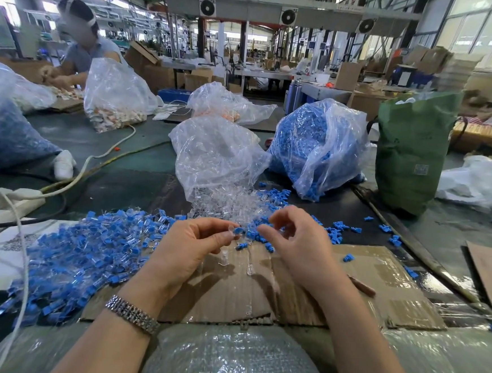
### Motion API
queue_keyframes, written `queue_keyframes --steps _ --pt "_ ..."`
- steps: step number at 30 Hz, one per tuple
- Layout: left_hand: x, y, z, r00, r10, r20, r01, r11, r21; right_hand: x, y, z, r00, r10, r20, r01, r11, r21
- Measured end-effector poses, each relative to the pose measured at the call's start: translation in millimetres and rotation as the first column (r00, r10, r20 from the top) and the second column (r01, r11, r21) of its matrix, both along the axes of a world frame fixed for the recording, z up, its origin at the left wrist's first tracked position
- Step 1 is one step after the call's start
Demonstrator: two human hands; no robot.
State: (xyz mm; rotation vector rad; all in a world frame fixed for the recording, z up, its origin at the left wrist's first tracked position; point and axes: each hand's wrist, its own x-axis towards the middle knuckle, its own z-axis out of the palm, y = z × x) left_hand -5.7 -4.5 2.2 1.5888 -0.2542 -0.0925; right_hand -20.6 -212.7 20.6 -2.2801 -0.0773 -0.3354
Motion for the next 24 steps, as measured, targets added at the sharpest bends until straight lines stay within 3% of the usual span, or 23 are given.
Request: queue_keyframes --steps 2,4,6,12,14,18,21,24 --pt "3 1 -2 1.0 0.022 0.009 -0.022 1.0 0.02 -4 -11 1 0.973 -0.202 -0.111 0.14 0.9 -0.414" --pt "4 2 -4 0.999 0.025 0.019 -0.026 0.999 0.047 -10 -17 0 0.914 -0.347 -0.21 0.151 0.772 -0.617" --pt "5 2 -4 0.999 0.032 0.013 -0.032 0.999 0.035 -14 -20 -3 0.886 -0.39 -0.252 0.121 0.718 -0.686" --pt "2 3 -1 0.999 0.041 -0.019 -0.042 0.998 -0.041 -15 -17 5 0.894 -0.358 -0.27 0.071 0.707 -0.704" --pt "2 3 -1 0.998 0.052 -0.018 -0.053 0.997 -0.059 -13 -17 5 0.903 -0.333 -0.27 0.074 0.741 -0.667" --pt "5 3 -3 0.998 0.057 -0.033 -0.06 0.995 -0.081 -13 -17 13 0.915 -0.222 -0.336 0.09 0.926 -0.366" --pt "5 4 -2 0.997 0.056 -0.055 -0.063 0.989 -0.131 -17 -11 25 0.9 -0.03 -0.435 -0.058 0.98 -0.188" --pt "6 5 -2 0.997 0.049 -0.067 -0.062 0.979 -0.194 -18 -3 36 0.797 0.225 -0.56 -0.162 0.974 0.161"
